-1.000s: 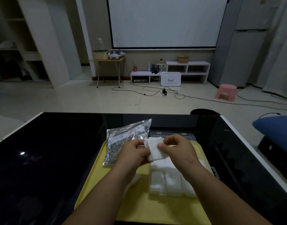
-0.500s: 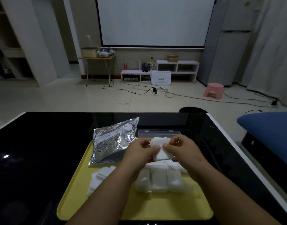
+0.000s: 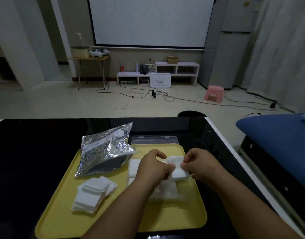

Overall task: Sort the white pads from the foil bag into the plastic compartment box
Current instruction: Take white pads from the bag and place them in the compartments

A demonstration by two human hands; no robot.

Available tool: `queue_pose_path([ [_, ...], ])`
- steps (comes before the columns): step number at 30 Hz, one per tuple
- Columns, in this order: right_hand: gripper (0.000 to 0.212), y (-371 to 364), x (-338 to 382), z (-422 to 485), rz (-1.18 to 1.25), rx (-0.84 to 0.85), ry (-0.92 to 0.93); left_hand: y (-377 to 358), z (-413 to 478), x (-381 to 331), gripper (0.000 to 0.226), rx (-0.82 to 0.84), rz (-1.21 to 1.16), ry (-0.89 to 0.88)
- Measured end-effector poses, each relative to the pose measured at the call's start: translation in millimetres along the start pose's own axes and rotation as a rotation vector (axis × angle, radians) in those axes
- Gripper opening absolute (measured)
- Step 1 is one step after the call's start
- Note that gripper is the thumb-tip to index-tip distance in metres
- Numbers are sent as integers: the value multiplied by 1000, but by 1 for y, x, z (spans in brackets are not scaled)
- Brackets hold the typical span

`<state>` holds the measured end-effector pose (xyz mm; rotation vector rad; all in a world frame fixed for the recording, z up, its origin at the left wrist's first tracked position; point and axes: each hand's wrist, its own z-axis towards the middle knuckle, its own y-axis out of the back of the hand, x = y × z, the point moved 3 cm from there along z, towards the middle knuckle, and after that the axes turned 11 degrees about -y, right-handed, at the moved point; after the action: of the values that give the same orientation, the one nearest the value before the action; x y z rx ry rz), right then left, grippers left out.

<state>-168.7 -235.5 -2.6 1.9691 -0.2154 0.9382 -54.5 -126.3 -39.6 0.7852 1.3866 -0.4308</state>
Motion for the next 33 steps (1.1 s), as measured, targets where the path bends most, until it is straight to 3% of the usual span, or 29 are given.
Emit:
queue_pose_path([
  [6,11,0,-11,-3,-192,13,-71,-17,-5,6,39,89,155,31],
  [11,10,-4,-13,-4,-288,3,-76,-22,-3,2,29,72,359,-20],
  [19,5,-8,-14,-1,-399,-8,-44,-30,-6,7,16,147,443,-21],
  [24,14,-17,-21,8,-482,-6,-59,-36,-10,0,10,175,667,-115],
  [29,17,-24,-27,14,-535,26,-102,-39,-10,0,23,264,809,-143],
  [33,22,-24,-27,18,-545,52,-137,-33,-7,2,29,353,781,-159],
])
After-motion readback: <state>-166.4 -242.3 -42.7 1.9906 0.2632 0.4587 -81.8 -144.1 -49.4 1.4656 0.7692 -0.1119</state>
